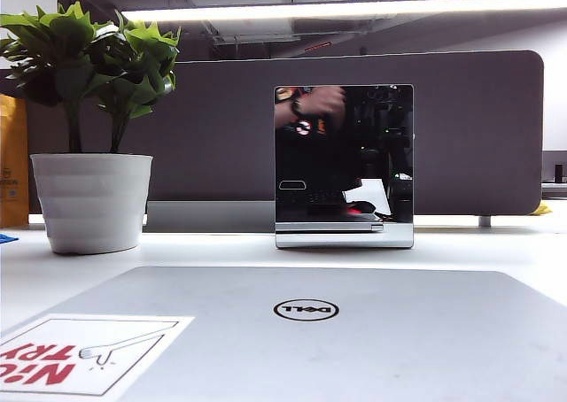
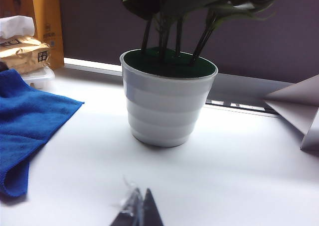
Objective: Close the laptop lid.
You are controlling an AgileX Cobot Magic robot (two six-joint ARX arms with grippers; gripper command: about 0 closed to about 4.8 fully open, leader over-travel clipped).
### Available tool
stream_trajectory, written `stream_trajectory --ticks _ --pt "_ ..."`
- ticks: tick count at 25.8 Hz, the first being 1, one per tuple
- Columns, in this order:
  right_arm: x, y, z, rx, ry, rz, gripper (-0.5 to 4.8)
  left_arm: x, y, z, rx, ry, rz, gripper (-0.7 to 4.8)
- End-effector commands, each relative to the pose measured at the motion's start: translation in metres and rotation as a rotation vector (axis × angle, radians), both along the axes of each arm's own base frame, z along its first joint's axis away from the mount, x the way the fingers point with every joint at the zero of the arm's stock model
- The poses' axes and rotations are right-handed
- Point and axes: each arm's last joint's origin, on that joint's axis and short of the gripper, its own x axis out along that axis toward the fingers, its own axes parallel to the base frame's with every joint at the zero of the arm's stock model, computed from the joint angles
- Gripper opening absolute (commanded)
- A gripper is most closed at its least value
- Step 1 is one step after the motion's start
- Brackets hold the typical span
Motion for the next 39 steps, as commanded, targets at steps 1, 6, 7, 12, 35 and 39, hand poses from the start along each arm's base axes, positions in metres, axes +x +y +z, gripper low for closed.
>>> stream_trajectory --ticks 1,6,7,12,35,39 --pt "0.0 0.0 0.002 -0.002 -0.013 0.003 -0.01 0.0 0.0 0.002 0.004 -0.014 -0.001 -0.05" --pt "0.0 0.0 0.002 -0.002 -0.014 0.003 -0.01 0.0 0.0 0.002 0.004 -0.014 -0.001 -0.05" --pt "0.0 0.0 0.002 -0.004 -0.014 0.002 -0.01 0.0 0.0 0.002 0.004 -0.014 -0.001 -0.05" --pt "-0.002 0.0 -0.002 -0.158 0.056 -0.013 -0.01 0.0 0.0 0.002 0.004 -0.014 -0.001 -0.05" --pt "-0.034 -0.007 -0.131 -0.29 0.121 0.023 -0.01 0.0 0.0 0.002 0.003 -0.014 -0.001 -0.05" --pt "-0.029 -0.007 -0.145 -0.289 0.102 0.055 -0.01 0.0 0.0 0.002 0.003 -0.014 -0.001 -0.05"
